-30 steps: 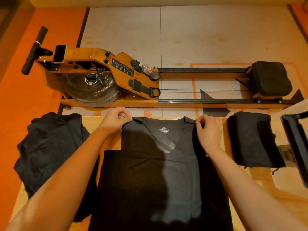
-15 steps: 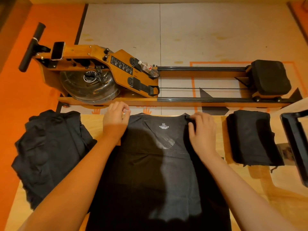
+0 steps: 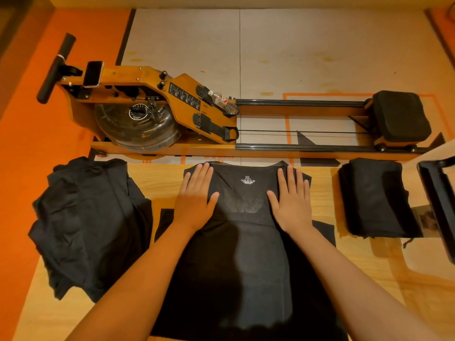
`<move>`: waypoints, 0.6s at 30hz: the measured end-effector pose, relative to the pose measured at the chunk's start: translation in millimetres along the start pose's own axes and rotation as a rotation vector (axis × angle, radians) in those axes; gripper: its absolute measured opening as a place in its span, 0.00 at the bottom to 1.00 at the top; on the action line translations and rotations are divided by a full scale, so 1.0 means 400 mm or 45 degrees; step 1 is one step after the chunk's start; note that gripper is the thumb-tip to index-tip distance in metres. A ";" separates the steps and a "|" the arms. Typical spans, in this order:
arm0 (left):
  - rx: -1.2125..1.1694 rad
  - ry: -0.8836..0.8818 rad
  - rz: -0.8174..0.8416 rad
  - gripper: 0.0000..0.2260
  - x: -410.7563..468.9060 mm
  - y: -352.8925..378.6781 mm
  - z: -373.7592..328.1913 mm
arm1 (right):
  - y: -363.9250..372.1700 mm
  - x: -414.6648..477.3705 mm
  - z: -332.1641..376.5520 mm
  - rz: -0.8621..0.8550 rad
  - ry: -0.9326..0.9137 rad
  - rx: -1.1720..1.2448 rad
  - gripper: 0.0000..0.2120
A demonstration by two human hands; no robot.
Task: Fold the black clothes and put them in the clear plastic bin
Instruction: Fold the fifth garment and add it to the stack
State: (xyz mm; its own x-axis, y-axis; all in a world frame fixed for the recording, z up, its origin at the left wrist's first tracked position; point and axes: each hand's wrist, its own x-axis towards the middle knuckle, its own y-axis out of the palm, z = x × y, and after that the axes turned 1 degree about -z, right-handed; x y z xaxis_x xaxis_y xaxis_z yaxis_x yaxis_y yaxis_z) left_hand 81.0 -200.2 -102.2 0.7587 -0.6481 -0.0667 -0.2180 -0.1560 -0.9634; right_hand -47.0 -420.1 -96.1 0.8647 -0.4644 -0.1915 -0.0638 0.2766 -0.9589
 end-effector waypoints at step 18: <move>-0.202 -0.232 0.089 0.21 -0.181 -0.130 0.127 | -0.069 -0.229 -0.124 -0.139 0.093 0.074 0.28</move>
State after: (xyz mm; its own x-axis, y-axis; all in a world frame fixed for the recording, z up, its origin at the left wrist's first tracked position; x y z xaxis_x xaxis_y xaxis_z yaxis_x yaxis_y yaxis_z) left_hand 68.8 -107.3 -60.5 0.8333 -0.5188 -0.1911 -0.3565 -0.2400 -0.9029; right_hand -149.0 -426.9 -62.4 0.8261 -0.5538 -0.1039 0.0592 0.2686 -0.9614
